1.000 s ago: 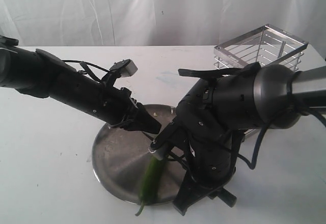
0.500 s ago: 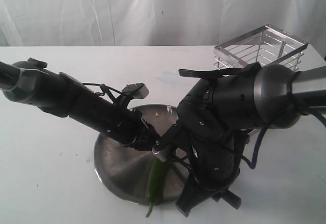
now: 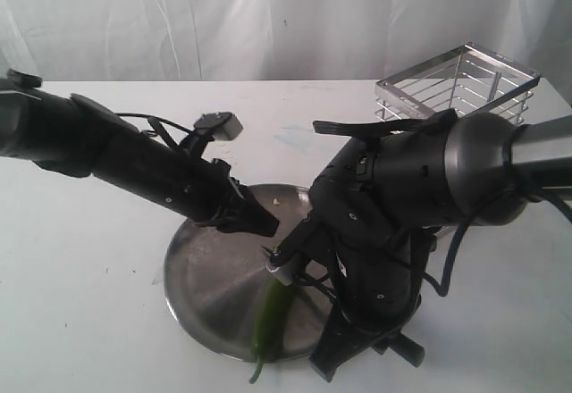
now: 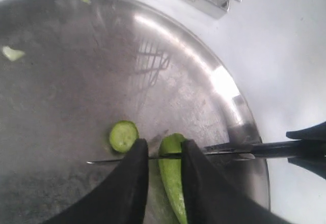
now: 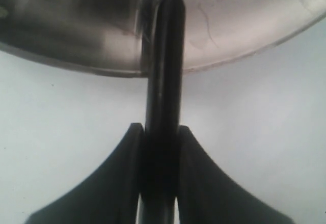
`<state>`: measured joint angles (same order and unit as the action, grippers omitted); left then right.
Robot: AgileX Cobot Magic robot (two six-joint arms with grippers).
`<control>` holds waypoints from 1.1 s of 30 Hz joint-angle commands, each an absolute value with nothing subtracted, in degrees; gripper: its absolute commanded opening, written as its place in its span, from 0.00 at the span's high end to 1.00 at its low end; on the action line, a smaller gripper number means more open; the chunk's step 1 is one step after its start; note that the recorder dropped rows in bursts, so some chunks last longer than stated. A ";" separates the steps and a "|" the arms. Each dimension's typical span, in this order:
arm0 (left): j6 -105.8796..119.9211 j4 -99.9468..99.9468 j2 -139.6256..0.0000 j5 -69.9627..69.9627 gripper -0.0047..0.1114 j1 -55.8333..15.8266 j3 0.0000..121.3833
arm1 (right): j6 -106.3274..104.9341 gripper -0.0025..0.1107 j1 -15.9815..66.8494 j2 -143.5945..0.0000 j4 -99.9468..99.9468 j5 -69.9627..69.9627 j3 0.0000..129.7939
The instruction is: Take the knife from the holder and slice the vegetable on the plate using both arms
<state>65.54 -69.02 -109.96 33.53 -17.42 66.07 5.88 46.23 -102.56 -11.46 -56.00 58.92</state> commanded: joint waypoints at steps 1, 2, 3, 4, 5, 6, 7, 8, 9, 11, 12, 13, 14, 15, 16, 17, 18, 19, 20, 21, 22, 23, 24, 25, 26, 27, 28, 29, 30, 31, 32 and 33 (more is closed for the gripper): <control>65.78 -68.37 -108.46 35.31 0.71 -16.68 65.72 | 4.76 0.98 46.26 -102.36 -11.21 -56.70 59.34; 65.78 -68.37 -108.70 35.55 0.71 -16.80 65.72 | 4.78 0.98 46.26 -102.36 -11.10 -56.70 59.34; 65.78 -68.49 -108.97 35.68 0.71 -16.91 65.72 | 4.78 0.98 46.26 -102.36 -11.10 -56.70 59.34; 65.78 -68.49 -109.37 35.68 0.71 -17.16 65.72 | 4.78 0.98 46.26 -102.36 -11.11 -57.21 59.34; 65.78 -68.49 -109.51 35.50 0.71 -17.29 65.72 | 4.78 0.98 46.26 -102.36 -11.11 -57.69 59.34; 65.78 -68.49 -109.89 35.55 0.71 -17.26 65.72 | 4.78 0.98 46.26 -102.36 -11.11 -57.79 59.34; 65.78 -68.85 -110.13 35.55 0.71 -17.26 65.72 | 4.78 0.98 46.26 -102.36 -11.11 -58.10 59.34; 65.78 -69.07 -110.24 35.66 0.71 -17.32 65.72 | 4.78 0.98 46.26 -102.36 -11.11 -58.38 59.34; 65.78 -69.07 -110.38 35.66 0.71 -17.32 65.72 | 4.69 0.98 46.26 -102.36 -11.11 -58.62 59.34; 65.78 -69.07 -110.38 35.66 0.71 -17.32 65.72 | 4.11 0.98 46.26 -102.36 -10.98 -58.78 59.34; 65.78 -68.96 -110.37 35.66 0.71 -17.32 65.72 | 3.85 0.98 46.26 -102.36 -10.99 -59.02 59.34; 65.78 -68.96 -110.37 35.66 0.71 -17.32 65.72 | 3.58 0.98 46.26 -102.36 -10.99 -59.15 59.34; 65.78 -68.96 -110.37 35.66 0.71 -17.32 65.72 | 3.58 0.98 46.26 -102.36 -10.99 -59.30 59.34; 65.78 -68.96 -110.37 35.66 0.71 -17.32 65.72 | 3.44 0.98 46.26 -102.36 -10.99 -59.28 59.34; 65.78 -68.96 -110.50 35.78 0.71 -17.32 65.72 | 3.44 0.98 46.26 -102.36 -10.99 -59.28 59.34; 65.78 -68.96 -110.61 35.94 0.71 -17.32 65.72 | 3.44 0.98 46.26 -102.36 -10.99 -59.28 59.34; 65.78 -68.96 -110.73 36.24 0.71 -17.32 65.72 | 3.32 0.98 46.26 -102.36 -10.99 -59.28 59.34; 65.78 -68.96 -110.84 36.51 0.71 -17.32 65.72 | 3.21 0.98 46.26 -102.36 -10.99 -59.28 59.34; 65.78 -68.86 -111.20 36.89 0.71 -17.32 65.72 | 3.22 0.98 46.26 -102.36 -10.99 -59.18 59.34; 65.78 -68.86 -111.41 37.17 0.71 -17.32 65.72 | 3.22 0.98 46.26 -102.36 -10.99 -59.18 59.34; 65.78 -68.86 -111.93 37.27 0.71 -17.32 65.72 | 3.22 0.98 46.26 -102.36 -10.99 -59.18 59.34; 65.78 -68.86 -112.52 37.74 0.71 -17.32 65.72 | 3.22 0.98 46.26 -102.36 -10.99 -59.07 59.34; 65.78 -68.86 -113.07 37.89 0.71 -17.41 65.72 | 3.22 0.98 46.26 -102.36 -10.99 -59.07 59.34; 65.78 -68.86 -113.46 38.15 0.71 -17.41 65.72 | 3.22 0.98 46.26 -102.36 -10.99 -59.07 59.34; 65.78 -68.86 -114.18 38.27 0.71 -17.41 65.72 | 3.22 0.98 46.26 -102.36 -10.99 -59.07 59.34; 65.78 -69.22 -114.71 38.42 0.71 -17.58 65.72 | 3.22 0.98 46.26 -102.36 -10.99 -59.07 59.34; 65.78 -69.35 -115.10 38.42 0.71 -17.83 65.72 | 3.22 0.98 46.26 -102.36 -10.99 -59.07 59.34; 66.04 -69.70 -115.46 38.14 0.71 -18.11 65.72 | 3.22 0.98 46.26 -102.36 -10.99 -59.07 59.34; 66.67 -70.04 -116.03 37.33 0.71 -18.64 65.72 | 3.22 0.98 46.26 -102.36 -10.99 -59.07 59.34; 66.84 -70.15 -116.60 36.64 0.71 -19.13 65.72 | 3.22 0.98 46.26 -102.36 -10.99 -58.97 59.34; 66.84 -69.89 -117.40 35.65 0.71 -19.78 65.72 | 3.22 0.98 46.26 -102.36 -10.99 -58.97 59.34; 66.84 -69.76 -118.25 35.25 0.71 -20.36 65.72 | 3.22 0.98 46.26 -102.36 -10.99 -59.18 59.34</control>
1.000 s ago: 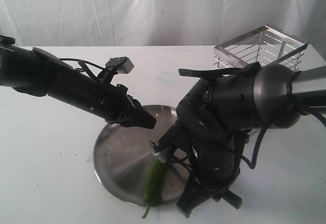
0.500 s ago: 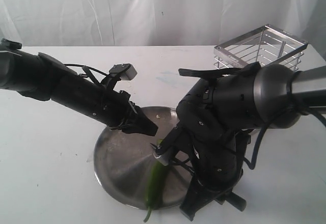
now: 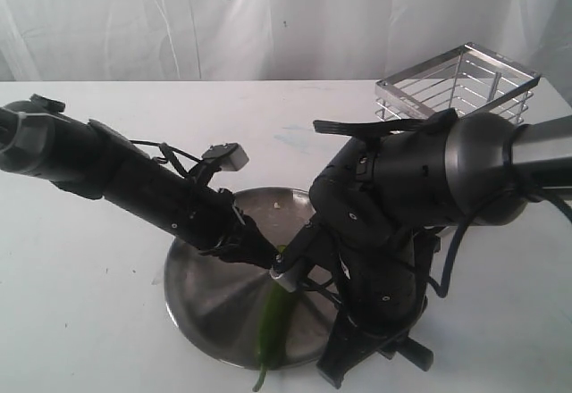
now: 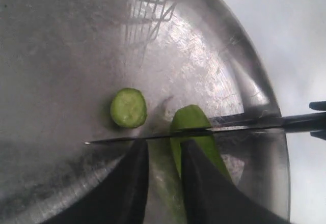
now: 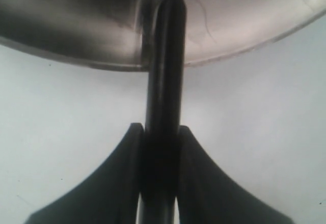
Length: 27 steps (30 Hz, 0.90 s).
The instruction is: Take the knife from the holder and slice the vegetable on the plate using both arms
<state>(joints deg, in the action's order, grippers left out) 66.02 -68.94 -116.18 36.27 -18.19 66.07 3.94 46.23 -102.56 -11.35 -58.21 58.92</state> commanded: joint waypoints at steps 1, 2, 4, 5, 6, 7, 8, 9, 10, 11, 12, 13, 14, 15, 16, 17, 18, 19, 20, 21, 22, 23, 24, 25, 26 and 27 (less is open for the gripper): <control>66.84 -69.76 -118.82 35.25 0.71 -20.77 65.72 | 3.22 0.98 46.26 -102.36 -10.99 -59.32 59.34; 66.84 -69.76 -119.31 35.56 0.71 -21.01 65.72 | 3.22 0.98 46.26 -102.36 -10.99 -59.42 59.34; 66.71 -69.60 -119.32 35.56 0.71 -21.11 65.72 | 3.22 0.98 46.26 -102.36 -10.99 -59.57 59.34; 66.33 -69.20 -118.62 35.98 0.71 -20.60 65.72 | 3.22 0.98 46.26 -102.36 -10.99 -59.66 59.34; 65.99 -68.23 -117.70 36.62 0.70 -20.00 65.83 | 3.22 0.98 46.26 -102.36 -10.89 -59.76 59.34; 65.73 -67.40 -116.81 37.92 0.69 -19.42 66.08 | 3.22 0.98 46.26 -102.36 -10.89 -59.76 59.34; 65.24 -66.29 -115.59 39.11 0.68 -18.61 66.34 | 3.06 0.98 46.26 -102.36 -10.92 -59.88 59.34; 64.42 -65.08 -114.26 40.43 0.66 -17.69 66.76 | 3.06 0.98 46.26 -102.36 -10.92 -59.88 59.34; 63.57 -64.24 -112.90 41.25 0.64 -16.83 66.88 | 2.92 0.98 46.26 -102.36 -10.92 -59.88 59.34; 62.77 -63.18 -111.58 42.08 0.62 -15.98 67.16 | 2.80 0.98 46.26 -102.36 -10.92 -59.88 59.34; 62.22 -61.97 -110.36 42.61 0.59 -15.32 67.41 | 2.76 0.98 46.26 -102.36 -10.92 -59.88 59.34; 61.68 -61.08 -109.43 43.01 0.58 -14.96 67.41 | 2.76 0.98 46.26 -102.36 -10.92 -59.88 59.34; 61.23 -60.08 -108.48 43.95 0.55 -14.53 67.41 | 2.76 0.98 46.26 -102.36 -10.92 -59.88 59.34; 60.54 -59.09 -107.89 45.40 0.54 -14.43 67.41 | 2.76 0.98 46.26 -102.36 -10.92 -59.88 59.34; 59.65 -58.24 -107.42 47.06 0.53 -14.43 67.41 | 2.79 0.98 46.26 -102.36 -10.92 -59.77 59.34; 59.35 -57.87 -107.42 49.07 0.52 -14.79 67.41 | 2.79 0.98 46.26 -102.36 -10.92 -59.62 59.34; 58.57 -57.23 -107.42 50.09 0.52 -15.55 67.16 | 2.79 0.98 46.26 -102.36 -10.92 -59.62 59.34; 57.72 -56.17 -107.42 49.84 0.52 -16.38 66.55 | 2.79 0.98 46.26 -102.36 -10.92 -59.62 59.34; 56.81 -54.78 -107.42 48.87 0.52 -17.44 65.72 | 2.79 0.98 46.26 -102.36 -10.92 -59.50 59.34; 56.03 -53.64 -107.42 47.74 0.52 -18.50 64.99 | 2.79 0.98 46.26 -102.36 -10.92 -59.50 59.34; 55.55 -52.44 -107.42 46.45 0.52 -19.59 64.03 | 2.79 0.98 46.26 -102.36 -10.92 -59.50 59.34; 55.48 -51.96 -107.42 45.09 0.52 -20.56 63.20 | 2.79 0.98 46.26 -102.36 -10.92 -59.50 59.34; 55.48 -51.96 -107.42 44.12 0.52 -21.30 62.51 | 2.79 0.98 46.26 -102.36 -10.92 -59.50 59.34; 55.48 -51.96 -107.42 42.95 0.50 -22.11 62.04 | 2.79 0.98 46.26 -102.36 -10.92 -59.50 59.34; 55.48 -51.96 -107.42 41.80 0.48 -22.83 61.75 | 2.79 0.98 46.26 -102.36 -10.92 -59.50 59.34; 55.48 -51.96 -107.42 41.10 0.46 -23.41 61.69 | 2.79 0.98 46.26 -102.36 -10.92 -59.50 59.34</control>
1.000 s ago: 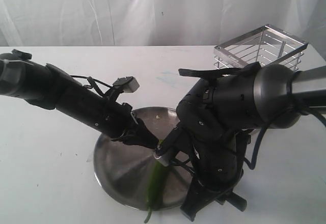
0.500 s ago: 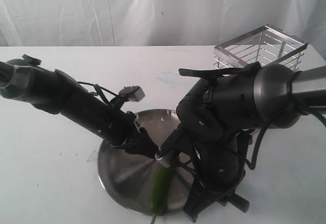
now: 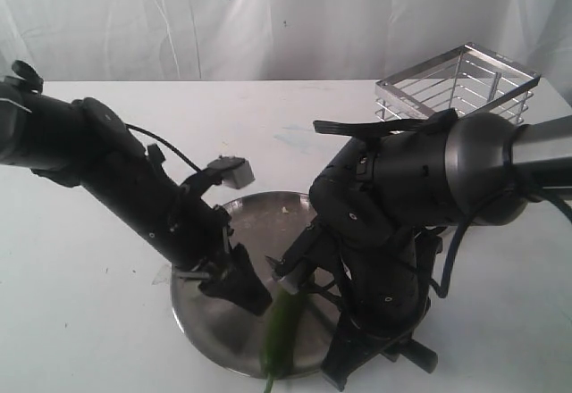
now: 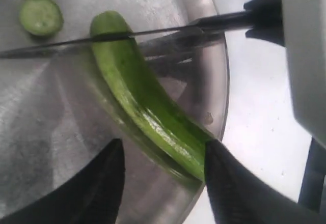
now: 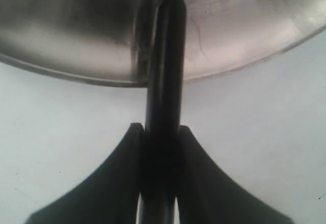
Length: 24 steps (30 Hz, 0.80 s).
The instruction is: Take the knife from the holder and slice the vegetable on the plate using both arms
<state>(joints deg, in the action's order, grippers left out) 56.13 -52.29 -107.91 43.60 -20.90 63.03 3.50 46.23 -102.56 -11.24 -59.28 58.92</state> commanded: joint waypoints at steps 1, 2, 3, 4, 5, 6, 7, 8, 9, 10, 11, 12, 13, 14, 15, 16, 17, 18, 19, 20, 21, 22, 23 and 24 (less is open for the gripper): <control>55.34 -51.71 -107.42 40.81 0.44 -24.05 61.69 | 2.79 0.98 46.26 -102.36 -10.92 -59.60 59.34; 54.86 -51.60 -107.42 40.10 0.42 -24.62 61.69 | 2.79 0.98 46.26 -102.36 -10.92 -59.65 59.34; 54.74 -51.60 -107.42 39.54 0.42 -24.89 61.69 | 2.79 0.98 46.26 -102.36 -10.92 -59.73 59.34; 54.23 -51.60 -107.42 38.66 0.41 -25.48 61.69 | 2.79 0.98 46.26 -102.36 -10.92 -59.82 59.34; 54.10 -51.60 -107.42 37.75 0.41 -25.91 61.69 | 2.79 0.98 46.26 -102.36 -10.92 -59.82 59.34; 53.66 -51.51 -107.42 36.96 0.41 -26.45 61.69 | 2.79 0.98 46.26 -102.36 -10.92 -59.82 59.34; 53.54 -51.51 -107.42 36.30 0.41 -26.77 61.69 | 2.79 0.98 46.26 -102.36 -10.92 -59.82 59.34; 53.54 -51.51 -107.42 35.70 0.41 -27.34 61.69 | 2.79 0.98 46.26 -102.36 -10.92 -59.87 59.34; 53.54 -51.51 -107.42 35.32 0.41 -27.62 61.69 | 2.79 0.98 46.26 -102.36 -10.92 -59.87 59.34; 53.54 -51.64 -107.42 34.79 0.41 -28.04 61.69 | 2.79 0.98 46.26 -102.36 -10.92 -59.87 59.34; 53.54 -52.08 -107.42 33.80 0.41 -28.48 61.69 | 2.79 0.98 46.26 -102.36 -10.92 -59.87 59.34; 53.16 -52.08 -107.42 32.85 0.41 -28.73 61.69 | 2.79 0.98 46.26 -102.36 -10.92 -59.87 59.34; 52.53 -51.98 -107.42 32.49 0.41 -28.73 61.69 | 2.79 0.98 46.26 -102.36 -10.92 -60.01 59.34; 52.22 -51.98 -107.53 31.93 0.41 -28.73 61.69 | 2.79 0.98 46.26 -102.36 -10.92 -60.01 59.34; 52.23 -52.20 -107.64 31.78 0.41 -28.73 61.69 | 2.79 0.98 46.26 -102.36 -10.92 -60.25 59.34; 52.23 -52.20 -108.28 31.50 0.41 -28.73 61.69 | 2.79 0.98 46.26 -102.36 -10.92 -60.42 59.34; 51.36 -52.20 -109.02 31.40 0.41 -28.73 61.69 | 2.71 0.98 46.26 -102.36 -10.92 -60.53 59.34; 50.61 -52.20 -109.92 31.05 0.42 -28.73 61.69 | 2.59 0.98 46.26 -102.36 -10.92 -60.66 59.34; 49.55 -52.20 -110.64 29.80 0.43 -28.73 61.69 | 2.35 0.98 46.26 -102.36 -10.92 -61.16 59.34; 49.25 -52.20 -110.75 29.22 0.45 -28.73 61.69 | 1.81 0.98 46.26 -102.36 -10.92 -61.44 59.34; 48.83 -52.20 -110.75 28.64 0.47 -28.73 61.69 | 1.70 0.98 46.26 -102.36 -10.92 -61.73 59.34; 48.83 -52.03 -110.75 28.50 0.51 -28.73 61.94 | 1.55 0.98 46.26 -102.36 -10.92 -61.98 59.34; 48.24 -51.78 -110.75 28.50 0.54 -28.73 62.09 | 1.46 0.98 46.26 -102.36 -10.92 -61.99 59.34; 47.97 -51.78 -110.75 28.50 0.56 -28.73 62.09 | 1.46 0.98 46.26 -102.36 -10.92 -61.99 59.34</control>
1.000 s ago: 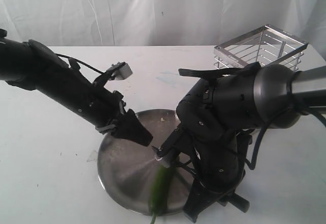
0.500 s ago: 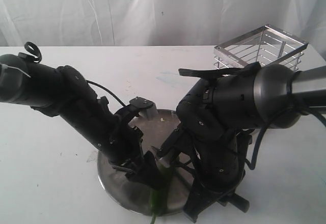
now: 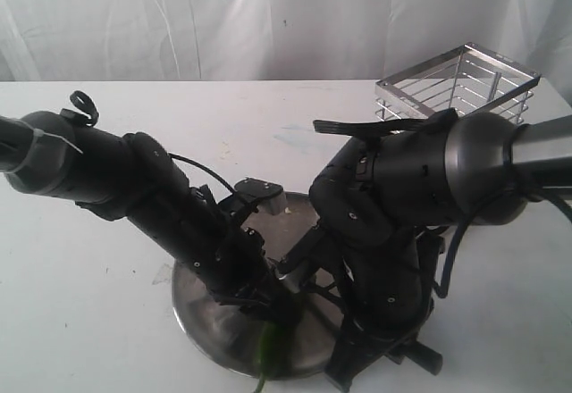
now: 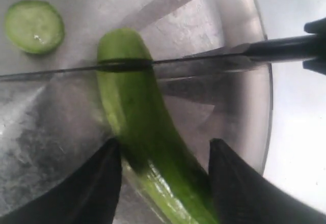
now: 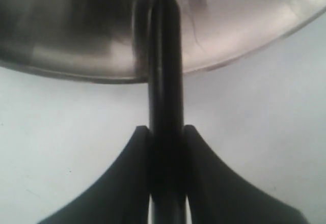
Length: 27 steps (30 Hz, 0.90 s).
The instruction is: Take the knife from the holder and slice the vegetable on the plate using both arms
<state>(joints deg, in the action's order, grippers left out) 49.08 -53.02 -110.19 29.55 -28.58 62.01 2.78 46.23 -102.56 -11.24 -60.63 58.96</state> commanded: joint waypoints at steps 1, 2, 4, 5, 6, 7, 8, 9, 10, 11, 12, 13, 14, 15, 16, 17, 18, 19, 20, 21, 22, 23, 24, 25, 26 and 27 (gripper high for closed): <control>47.97 -51.78 -110.75 28.50 0.58 -28.73 62.09 | 1.46 0.98 46.26 -102.36 -10.92 -61.99 59.34; 47.97 -51.78 -110.75 28.40 0.58 -28.73 62.09 | 1.48 0.98 46.26 -102.36 -10.92 -62.13 59.34; 47.61 -51.78 -110.75 28.40 0.58 -28.73 62.09 | 1.34 0.98 46.26 -102.36 -10.92 -62.81 59.34; 47.21 -51.78 -110.75 28.00 0.58 -28.73 62.09 | 1.34 0.98 46.26 -102.36 -10.92 -63.11 59.34; 47.01 -51.78 -110.75 28.00 0.58 -28.73 62.09 | 1.23 0.98 46.26 -102.36 -10.86 -63.37 59.34; 46.65 -51.78 -110.75 27.76 0.58 -28.73 62.09 | 1.23 0.98 46.26 -102.36 -10.86 -63.73 59.34; 46.21 -51.78 -110.75 27.47 0.58 -28.73 62.09 | 1.23 0.98 46.26 -102.36 -10.77 -64.02 59.34; 45.74 -51.78 -110.75 27.35 0.58 -28.63 62.09 | 1.23 0.98 46.26 -102.36 -10.77 -64.26 59.34; 45.38 -51.78 -110.75 26.98 0.58 -28.63 62.09 | 1.10 0.98 46.26 -102.36 -10.36 -64.64 59.34; 44.70 -51.78 -110.75 26.86 0.58 -28.63 62.09 | 1.10 0.98 46.26 -102.36 -10.22 -64.92 59.34; 44.16 -51.78 -110.75 26.55 0.58 -28.63 62.09 | 1.10 0.98 46.26 -102.36 -10.12 -65.06 59.34; 43.32 -51.78 -110.75 26.43 0.58 -28.63 62.09 | 1.10 0.98 46.26 -102.36 -9.84 -65.29 59.49; 42.68 -51.78 -110.75 26.15 0.58 -28.63 62.09 | 1.10 0.98 46.26 -102.36 -9.54 -65.29 59.75; 41.64 -51.78 -110.75 25.52 0.58 -28.63 62.09 | 1.10 0.98 46.26 -102.36 -8.91 -65.29 60.07; 40.94 -51.78 -110.75 25.24 0.58 -28.63 62.09 | 0.98 0.98 46.26 -102.36 -8.14 -65.29 60.63; 40.18 -51.78 -110.75 24.99 0.58 -28.63 62.09 | 0.00 0.98 46.26 -102.36 -7.05 -65.18 61.18; 39.92 -51.78 -110.75 24.71 0.58 -28.63 62.09 | 0.00 0.98 46.26 -102.36 -5.89 -65.06 61.69; 39.67 -51.78 -110.75 24.39 0.58 -28.63 62.09 | 0.00 0.98 46.26 -102.36 -4.93 -64.66 62.08; 39.27 -51.78 -110.75 23.95 0.58 -28.63 62.09 | 0.00 0.98 46.26 -102.36 -4.37 -64.08 62.21; 39.13 -51.78 -110.75 23.74 0.58 -28.63 62.09 | 0.00 0.98 46.26 -102.36 -4.06 -63.50 62.21; 38.99 -51.78 -110.62 23.50 0.58 -28.63 62.09 | 0.00 0.98 46.26 -102.43 -3.76 -63.50 62.21; 38.99 -51.78 -110.64 23.07 0.58 -28.63 62.09 | 0.00 0.98 46.26 -102.78 -3.58 -63.87 62.21; 38.99 -51.78 -110.45 22.81 0.58 -28.63 62.09 | -0.30 0.98 46.26 -103.05 -3.61 -64.16 62.21; 38.99 -51.78 -110.39 22.55 0.58 -28.63 62.09 | -0.30 0.98 46.26 -103.52 -3.50 -64.78 62.21; 38.99 -51.78 -109.99 22.25 0.58 -28.63 62.09 | -0.40 0.98 46.26 -104.09 -3.38 -65.04 62.21; 38.99 -51.78 -109.73 22.08 0.58 -28.63 62.09 | -0.41 0.98 46.26 -104.47 -3.38 -65.32 62.21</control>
